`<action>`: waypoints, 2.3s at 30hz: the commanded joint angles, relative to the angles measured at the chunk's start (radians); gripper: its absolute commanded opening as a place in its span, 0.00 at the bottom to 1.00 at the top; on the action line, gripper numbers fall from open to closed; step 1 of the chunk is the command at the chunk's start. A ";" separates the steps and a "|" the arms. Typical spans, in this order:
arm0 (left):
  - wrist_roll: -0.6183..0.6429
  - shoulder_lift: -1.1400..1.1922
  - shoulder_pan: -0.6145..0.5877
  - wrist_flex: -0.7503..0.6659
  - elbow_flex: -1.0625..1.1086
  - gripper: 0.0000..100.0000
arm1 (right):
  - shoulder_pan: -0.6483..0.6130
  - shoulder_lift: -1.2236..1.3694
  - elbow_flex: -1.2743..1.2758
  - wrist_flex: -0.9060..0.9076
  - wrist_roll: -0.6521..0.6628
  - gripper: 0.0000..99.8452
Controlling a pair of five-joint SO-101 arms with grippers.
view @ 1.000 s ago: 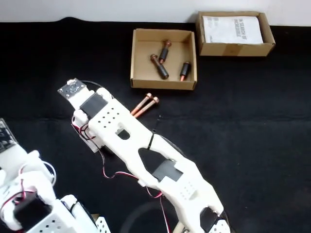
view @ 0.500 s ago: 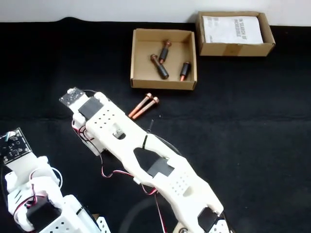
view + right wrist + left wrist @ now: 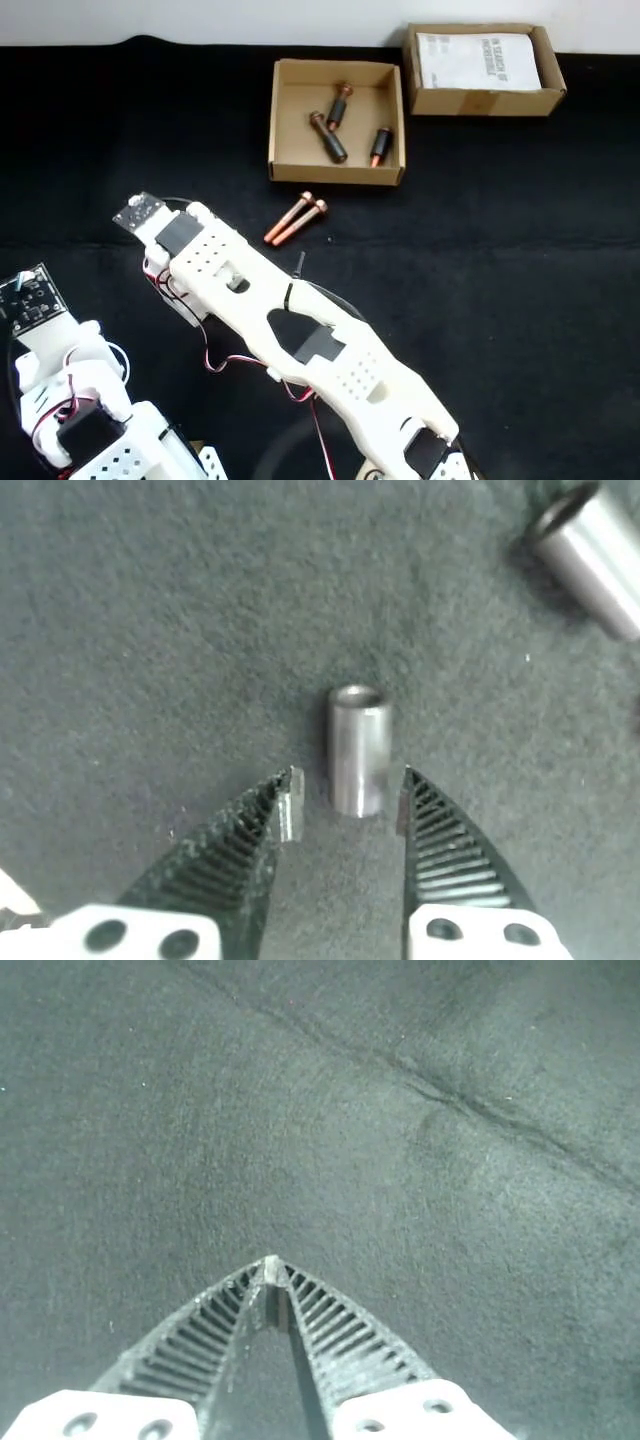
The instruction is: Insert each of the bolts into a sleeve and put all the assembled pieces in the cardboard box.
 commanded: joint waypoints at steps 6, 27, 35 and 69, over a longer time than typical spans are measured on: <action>-0.006 -0.007 -0.010 -0.057 0.051 0.01 | -0.004 -0.005 -0.045 -0.070 0.012 0.15; -0.006 -0.007 -0.010 -0.110 0.124 0.01 | 0.025 0.076 -0.047 -0.021 0.014 0.12; -0.006 -0.007 -0.008 -0.110 0.117 0.01 | 0.068 0.076 -0.209 0.010 0.003 0.01; 0.069 0.002 0.392 0.146 0.012 0.01 | 0.335 -0.759 0.062 0.197 -0.187 0.01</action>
